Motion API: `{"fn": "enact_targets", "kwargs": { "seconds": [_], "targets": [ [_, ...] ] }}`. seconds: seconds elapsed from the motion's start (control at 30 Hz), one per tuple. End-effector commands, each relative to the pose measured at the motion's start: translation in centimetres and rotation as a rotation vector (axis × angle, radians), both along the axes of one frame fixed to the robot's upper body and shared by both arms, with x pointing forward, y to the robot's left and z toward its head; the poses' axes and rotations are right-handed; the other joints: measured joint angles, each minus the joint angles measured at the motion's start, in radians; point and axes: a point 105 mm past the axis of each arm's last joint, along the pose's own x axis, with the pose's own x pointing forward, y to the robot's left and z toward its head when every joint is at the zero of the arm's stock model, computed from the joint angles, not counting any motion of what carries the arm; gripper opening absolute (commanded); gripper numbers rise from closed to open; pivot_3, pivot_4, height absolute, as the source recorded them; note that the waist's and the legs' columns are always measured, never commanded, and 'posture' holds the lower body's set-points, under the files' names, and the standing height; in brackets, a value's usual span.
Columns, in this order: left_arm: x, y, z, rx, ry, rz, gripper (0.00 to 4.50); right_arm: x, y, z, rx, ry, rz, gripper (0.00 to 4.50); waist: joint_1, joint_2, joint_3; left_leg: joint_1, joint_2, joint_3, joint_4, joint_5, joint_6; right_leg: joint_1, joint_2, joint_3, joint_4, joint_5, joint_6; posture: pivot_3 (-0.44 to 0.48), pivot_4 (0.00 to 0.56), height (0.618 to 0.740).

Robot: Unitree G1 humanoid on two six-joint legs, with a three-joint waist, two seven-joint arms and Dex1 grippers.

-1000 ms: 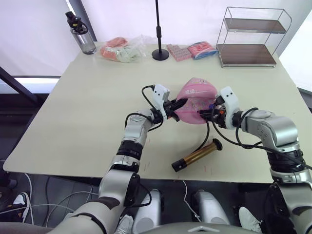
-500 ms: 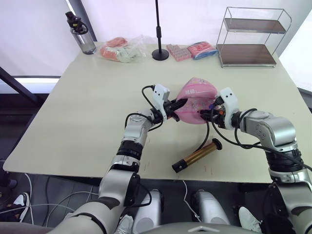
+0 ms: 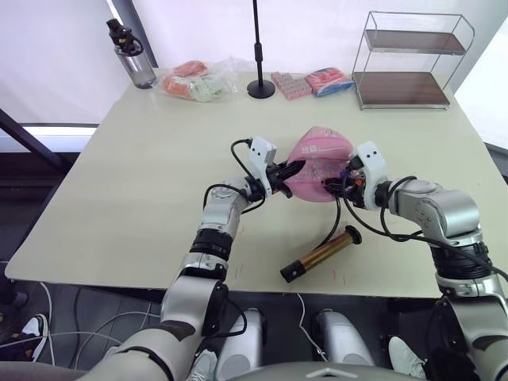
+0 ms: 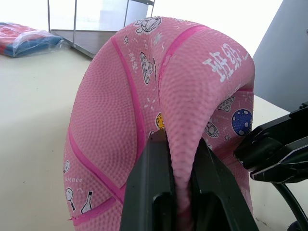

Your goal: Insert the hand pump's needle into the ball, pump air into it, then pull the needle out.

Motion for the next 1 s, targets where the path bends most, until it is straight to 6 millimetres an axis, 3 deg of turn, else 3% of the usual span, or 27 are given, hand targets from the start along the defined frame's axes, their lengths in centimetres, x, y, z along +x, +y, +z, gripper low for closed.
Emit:
{"fn": "enact_targets", "kwargs": {
  "seconds": [0.03, 1.0],
  "targets": [
    [-0.9, -1.4, -1.4, 0.026, 0.046, -0.061, 0.00, 0.5, -0.2, 2.3, 0.037, -0.079, -0.007, 1.34, 0.000, 0.000, 0.000, 0.000, 0.000, 0.000, 0.000, 0.000, 0.000, 0.000, 0.000, 0.000, 0.000, 0.000, 0.000, 0.000, 0.150, 0.731],
    [-0.9, -1.5, -1.5, 0.023, 0.049, -0.059, 0.00, -0.1, 0.0, 1.5, 0.010, -0.029, 0.015, 1.34, 0.000, 0.000, 0.000, 0.000, 0.000, 0.000, 0.001, 0.000, 0.000, 0.000, 0.000, 0.000, 0.001, 0.000, 0.000, 0.000, 0.150, 0.731]
  ]
}}
